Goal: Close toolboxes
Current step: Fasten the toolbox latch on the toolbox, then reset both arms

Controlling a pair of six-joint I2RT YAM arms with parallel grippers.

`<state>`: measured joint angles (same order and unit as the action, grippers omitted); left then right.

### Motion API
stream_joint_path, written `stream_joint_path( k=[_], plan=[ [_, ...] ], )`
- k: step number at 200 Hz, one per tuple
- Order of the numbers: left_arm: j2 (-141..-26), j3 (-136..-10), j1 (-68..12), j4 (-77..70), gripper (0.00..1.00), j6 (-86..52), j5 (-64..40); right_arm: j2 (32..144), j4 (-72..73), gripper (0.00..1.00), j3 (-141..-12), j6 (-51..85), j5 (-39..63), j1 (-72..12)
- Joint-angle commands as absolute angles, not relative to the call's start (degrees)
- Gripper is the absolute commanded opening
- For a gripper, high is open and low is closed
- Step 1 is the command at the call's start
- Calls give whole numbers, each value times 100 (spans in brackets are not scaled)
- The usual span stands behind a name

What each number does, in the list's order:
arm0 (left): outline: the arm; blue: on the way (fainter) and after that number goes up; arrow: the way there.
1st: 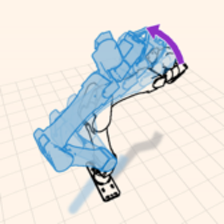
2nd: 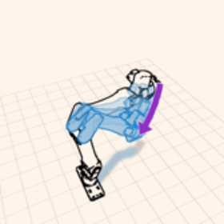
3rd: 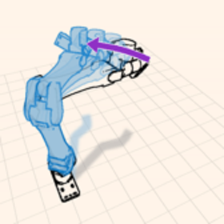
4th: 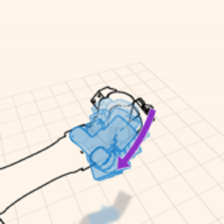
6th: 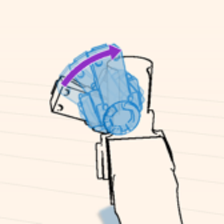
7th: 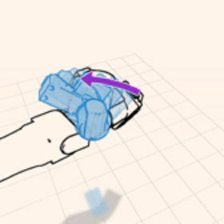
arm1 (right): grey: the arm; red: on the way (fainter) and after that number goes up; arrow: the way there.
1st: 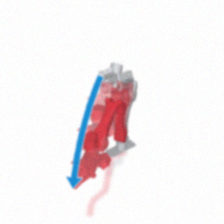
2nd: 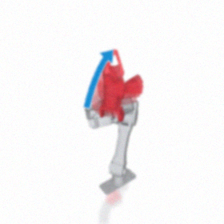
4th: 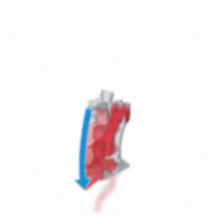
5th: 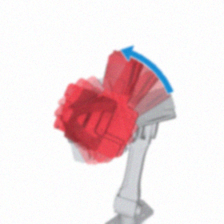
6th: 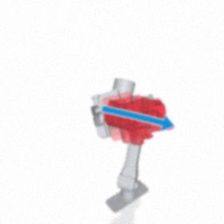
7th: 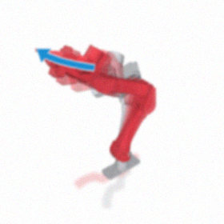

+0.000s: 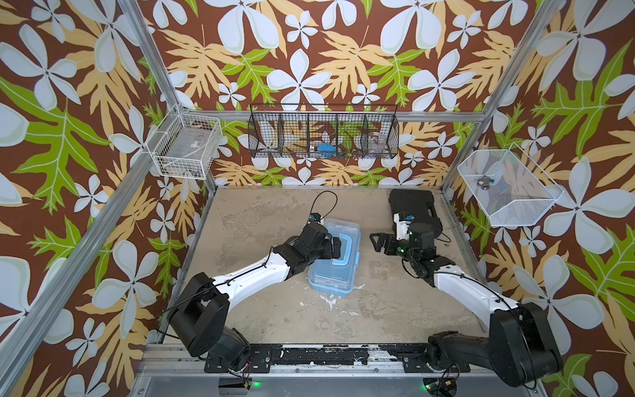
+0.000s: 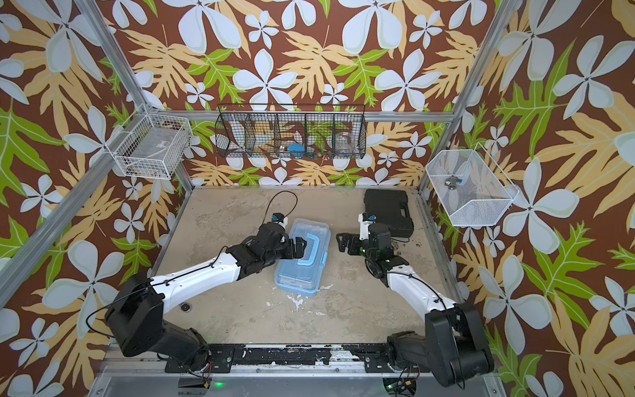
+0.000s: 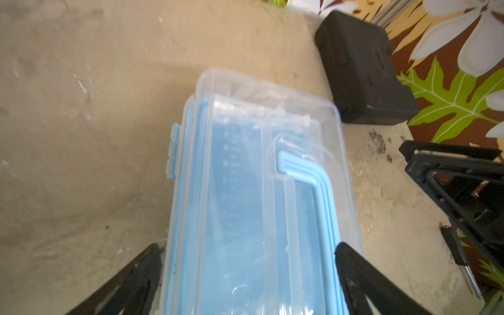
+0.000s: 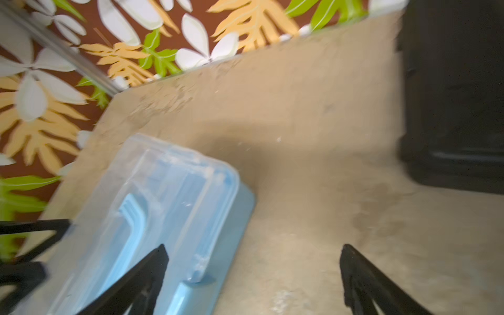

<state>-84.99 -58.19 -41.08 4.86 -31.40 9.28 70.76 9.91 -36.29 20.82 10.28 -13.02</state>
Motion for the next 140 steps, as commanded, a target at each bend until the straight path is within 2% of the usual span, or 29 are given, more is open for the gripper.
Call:
stream_joint_path(
  k=[1, 22, 42, 76, 110, 140],
  plan=[
    [-8199, -5829, -3833, 241, 100, -2618, 1620, 6625, 1485, 100, -3030, 1142, -471, -1292],
    [-7721, -5555, -3407, -20, 100, -1854, 2376, 6176, 2547, 100, -2193, 344, -957, -1270],
    [-7193, -4829, -2925, -560, 100, -1055, 3242, 6045, 2864, 100, -1822, 176, -1055, -1074],
    [-6421, -3140, -1931, -2142, 100, -657, 3185, 6332, 4132, 100, -1141, 349, -1003, -719],
    [-6214, -1636, -1718, -4472, 100, -354, 3572, 6559, 5238, 100, -827, 648, -680, -309],
    [-6635, -1002, -1516, -6056, 100, -112, 3426, 7008, 6239, 100, -662, 1256, -108, 273]
  ],
)
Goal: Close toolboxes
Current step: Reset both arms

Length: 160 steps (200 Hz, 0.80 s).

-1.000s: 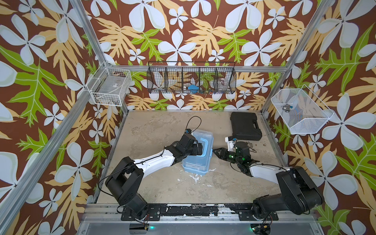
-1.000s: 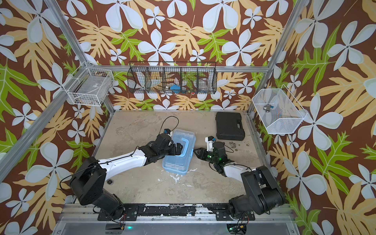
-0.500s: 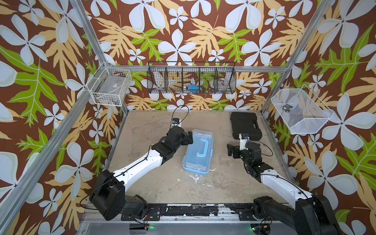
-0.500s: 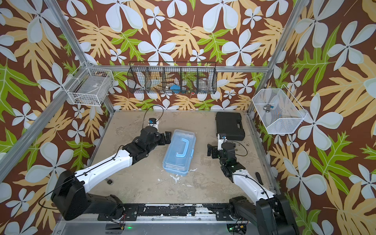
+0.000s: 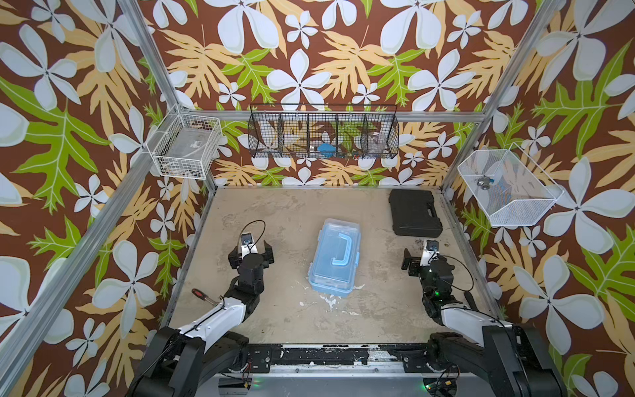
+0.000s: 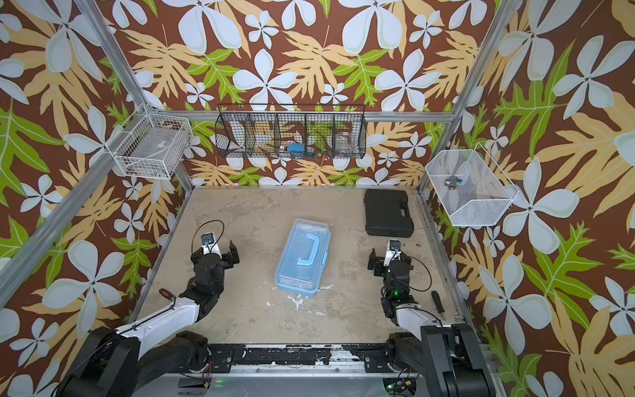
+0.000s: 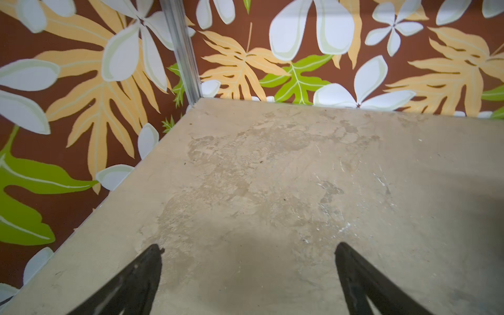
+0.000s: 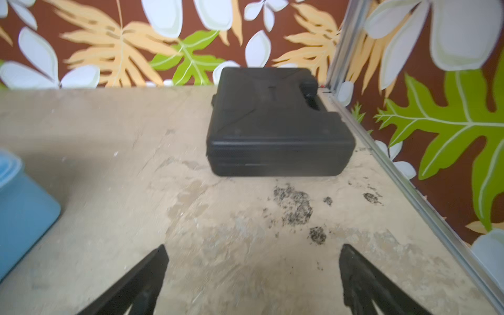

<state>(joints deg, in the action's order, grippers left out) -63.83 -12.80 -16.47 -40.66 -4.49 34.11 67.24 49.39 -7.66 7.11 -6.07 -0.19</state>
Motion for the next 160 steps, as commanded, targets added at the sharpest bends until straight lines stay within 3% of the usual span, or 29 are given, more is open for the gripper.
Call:
stream_joint_path(
  k=[1, 61, 160],
  plan=[
    [-6653, -993, -1509, -6091, 100, -104, 3413, 7024, 6262, 100, -660, 1274, -80, 286],
    [-7625, -802, -912, -7140, 100, -268, 2765, 7299, 6342, 100, -823, 1345, 373, 527],
    [-8339, -799, -794, -7683, 100, -251, 2384, 7777, 5845, 100, -1403, 1136, 988, 527]
  ],
)
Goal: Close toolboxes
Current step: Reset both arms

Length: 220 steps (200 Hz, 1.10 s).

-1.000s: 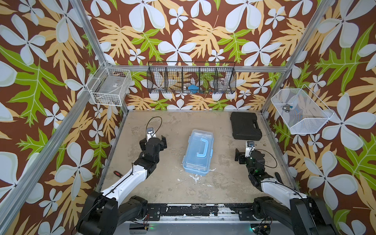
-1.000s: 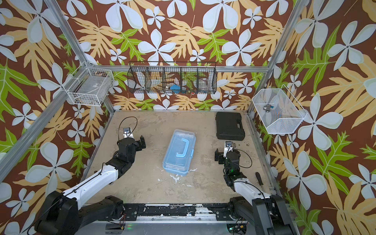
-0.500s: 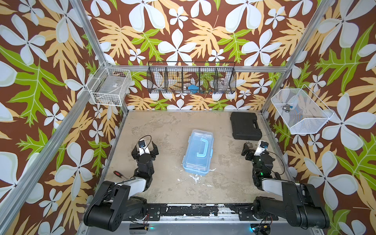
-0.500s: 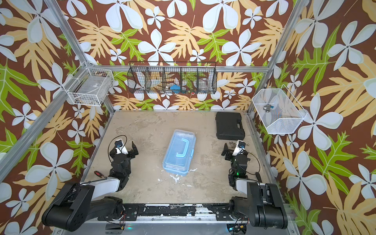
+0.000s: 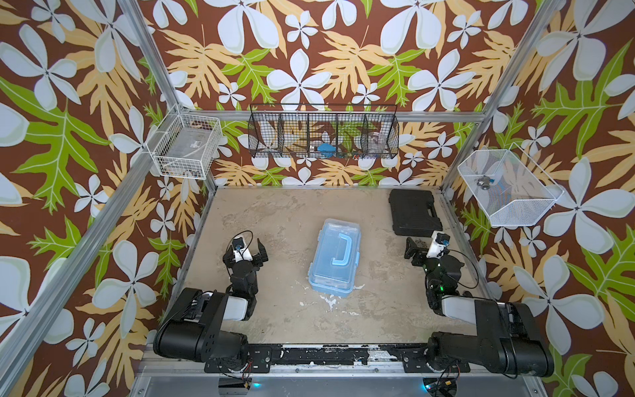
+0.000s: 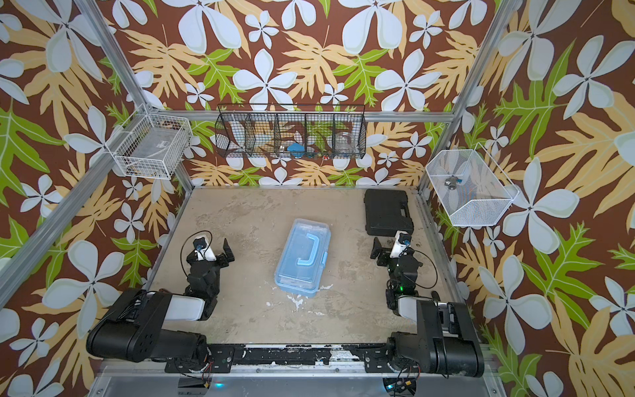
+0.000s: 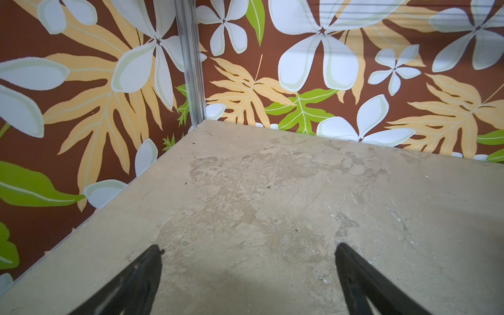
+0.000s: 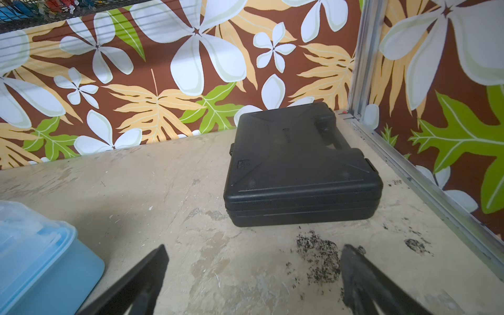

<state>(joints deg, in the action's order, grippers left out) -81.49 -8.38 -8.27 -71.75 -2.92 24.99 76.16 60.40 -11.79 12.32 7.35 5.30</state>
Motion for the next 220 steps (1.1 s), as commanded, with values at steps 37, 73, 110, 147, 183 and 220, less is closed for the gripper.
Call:
stream_joint_path(
  k=[37, 73, 110, 147, 183, 220],
  plan=[
    [-8394, -738, -788, -7824, 100, -282, 2355, 8091, 5537, 100, -1753, 1119, 1308, 623],
    [-8395, -730, -790, -7823, 100, -290, 2363, 7964, 5778, 100, -1561, 1099, 1396, 623],
    [-8396, -727, -784, -7848, 100, -281, 2375, 7760, 6011, 100, -1317, 1090, 1375, 623],
    [-8396, -726, -791, -7846, 100, -278, 2373, 7740, 5751, 100, -1448, 598, 1512, 608],
    [-8394, -728, -787, -7846, 100, -275, 2373, 8127, 6324, 100, -1481, 624, 1162, 624],
    [-8391, -721, -784, -7849, 100, -272, 2373, 8404, 7100, 100, -1221, 366, 1233, 420]
  ],
)
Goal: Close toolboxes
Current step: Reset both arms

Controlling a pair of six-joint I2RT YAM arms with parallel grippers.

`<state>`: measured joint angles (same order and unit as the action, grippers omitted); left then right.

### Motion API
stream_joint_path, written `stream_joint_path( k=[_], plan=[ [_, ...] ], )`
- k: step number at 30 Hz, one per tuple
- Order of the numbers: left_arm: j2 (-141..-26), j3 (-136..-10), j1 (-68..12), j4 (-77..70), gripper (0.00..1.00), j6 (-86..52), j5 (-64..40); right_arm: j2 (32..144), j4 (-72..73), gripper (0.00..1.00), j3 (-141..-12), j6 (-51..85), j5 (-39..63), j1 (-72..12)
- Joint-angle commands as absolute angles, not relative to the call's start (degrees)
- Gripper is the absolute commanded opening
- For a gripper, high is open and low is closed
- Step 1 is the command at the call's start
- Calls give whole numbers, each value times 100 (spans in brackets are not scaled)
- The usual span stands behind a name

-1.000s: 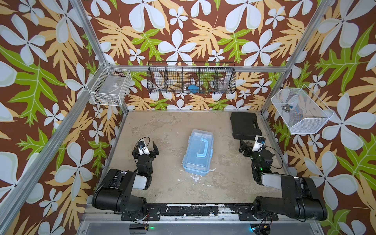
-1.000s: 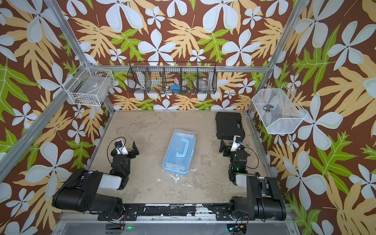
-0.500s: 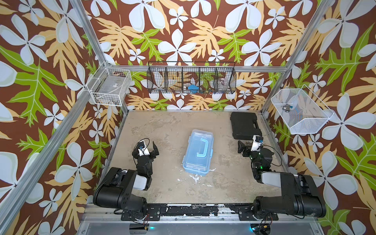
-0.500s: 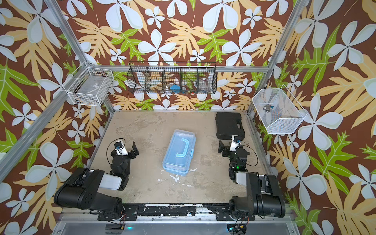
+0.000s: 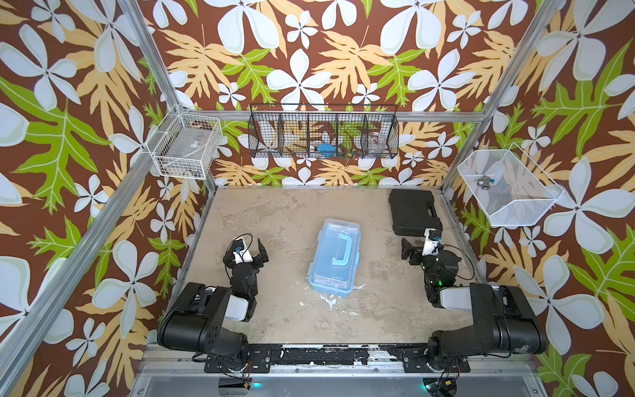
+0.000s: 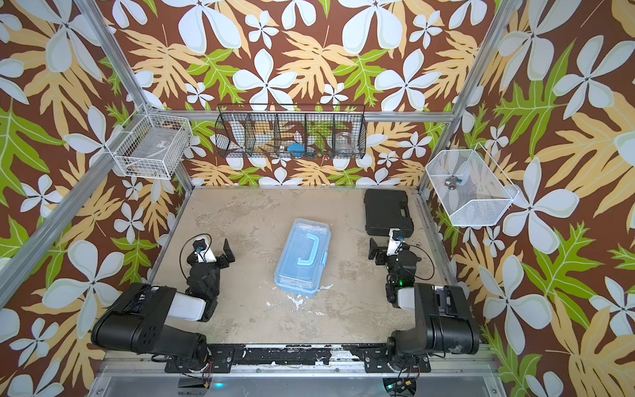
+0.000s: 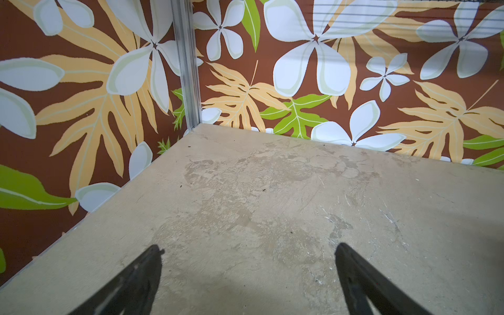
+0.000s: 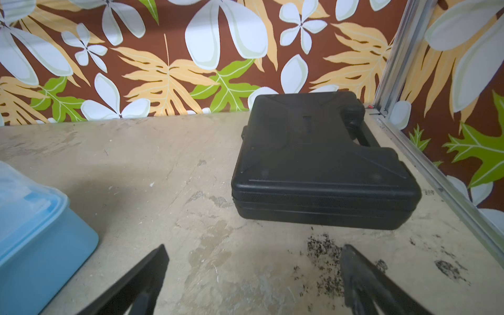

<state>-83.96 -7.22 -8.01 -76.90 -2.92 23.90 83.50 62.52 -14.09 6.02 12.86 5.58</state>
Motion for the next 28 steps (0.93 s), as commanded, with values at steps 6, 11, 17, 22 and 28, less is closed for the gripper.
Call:
stream_joint_path(
  k=[6, 11, 17, 22, 28],
  plan=[
    [-8386, -721, -786, -7849, 100, -272, 2373, 8702, 8114, 100, -783, 358, 826, 313],
    [-8395, -721, -790, -7849, 100, -272, 2373, 8684, 7924, 100, -878, 341, 843, 298],
    [-8432, -780, -791, -7785, 100, -281, 2373, 8692, 7858, 100, -907, 325, 769, 272],
    [-8430, -809, -770, -7713, 100, -308, 2325, 8689, 7748, 100, -959, 308, 665, 227],
    [-8399, -756, -766, -7785, 100, -310, 2327, 8675, 7783, 100, -941, 308, 646, 224]
  ],
)
